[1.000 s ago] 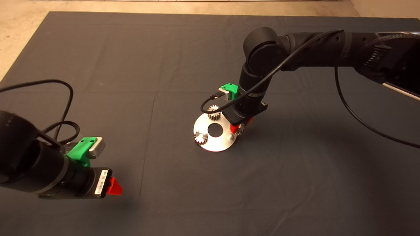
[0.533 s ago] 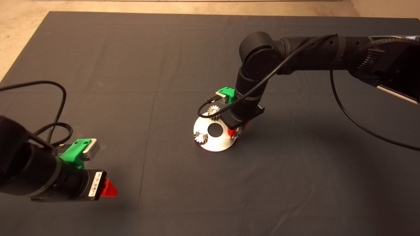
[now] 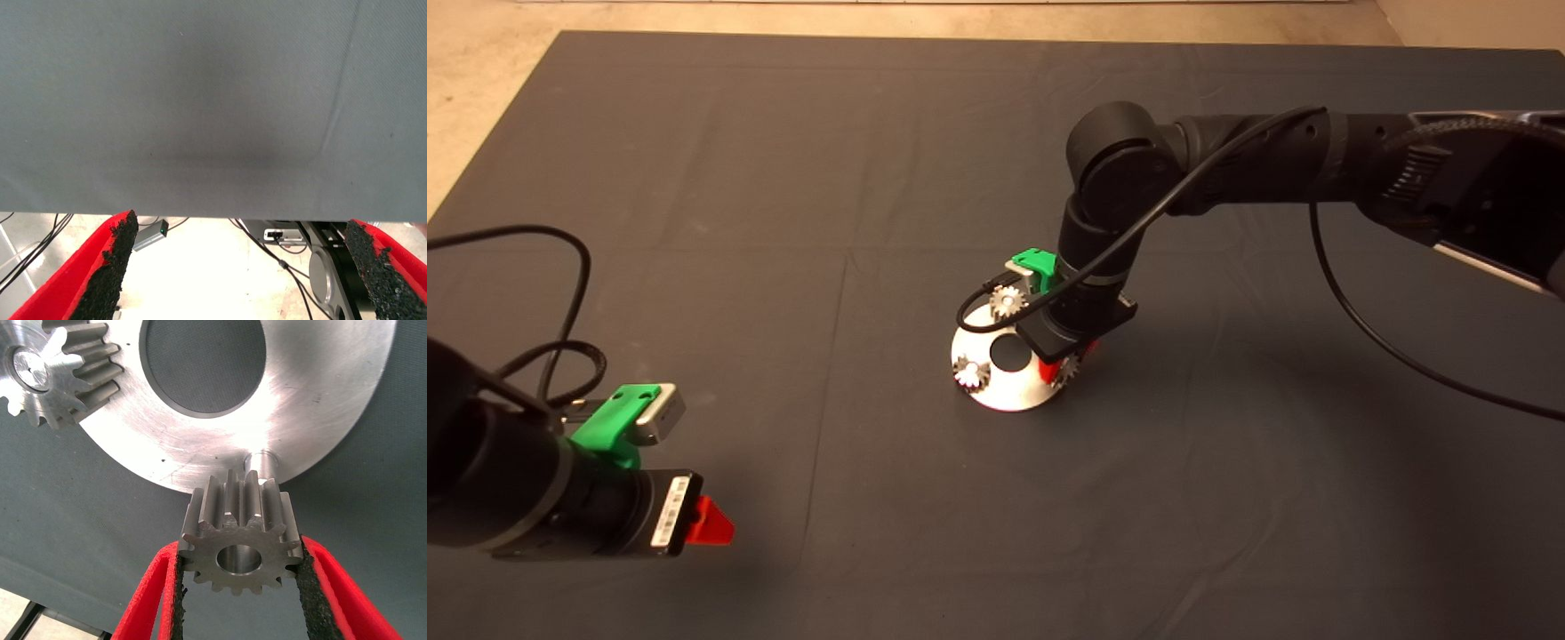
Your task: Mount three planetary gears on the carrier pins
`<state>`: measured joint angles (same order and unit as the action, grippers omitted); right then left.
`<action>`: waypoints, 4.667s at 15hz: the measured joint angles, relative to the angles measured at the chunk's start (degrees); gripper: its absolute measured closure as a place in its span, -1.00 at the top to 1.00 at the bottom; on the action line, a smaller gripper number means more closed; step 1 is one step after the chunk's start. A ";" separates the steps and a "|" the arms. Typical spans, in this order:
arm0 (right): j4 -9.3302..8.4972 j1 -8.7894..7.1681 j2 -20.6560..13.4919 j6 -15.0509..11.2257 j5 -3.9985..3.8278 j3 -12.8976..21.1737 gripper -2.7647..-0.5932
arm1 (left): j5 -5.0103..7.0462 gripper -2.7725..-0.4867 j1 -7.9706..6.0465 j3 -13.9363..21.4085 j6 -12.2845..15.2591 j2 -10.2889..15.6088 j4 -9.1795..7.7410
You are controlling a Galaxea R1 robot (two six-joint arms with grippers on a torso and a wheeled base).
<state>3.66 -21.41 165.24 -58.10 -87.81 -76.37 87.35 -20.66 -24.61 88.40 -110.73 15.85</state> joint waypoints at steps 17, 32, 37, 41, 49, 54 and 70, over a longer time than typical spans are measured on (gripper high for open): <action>0.35 -0.04 0.17 0.20 0.16 -1.63 -0.67 | -0.02 0.49 0.00 2.54 -0.03 3.29 0.00; 0.67 -0.12 0.41 0.20 -0.01 -1.63 -0.67 | -0.05 0.49 0.00 2.56 -0.03 3.29 0.00; 0.88 -0.14 0.50 0.22 -0.06 -1.63 -0.67 | -0.05 0.49 0.00 2.56 -0.03 3.29 0.00; 1.07 -0.22 0.66 0.22 -0.12 -1.63 -0.67 | -0.05 0.49 0.00 2.56 -0.03 3.29 0.00; 1.31 -0.22 0.66 0.22 -0.09 -1.63 -0.67 | -0.05 0.49 0.00 2.56 -0.03 3.29 0.00; 2.46 -0.37 0.66 0.22 -0.06 -1.63 -0.67 | -0.03 0.49 0.00 2.95 -0.03 3.29 0.00; 2.73 -0.34 0.61 0.22 -0.06 -1.40 -0.67 | -0.05 0.49 -0.02 2.98 -2.90 5.66 0.00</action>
<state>6.39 -21.75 165.85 -57.88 -87.87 -77.78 87.30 -20.68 -21.63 85.50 -105.07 15.85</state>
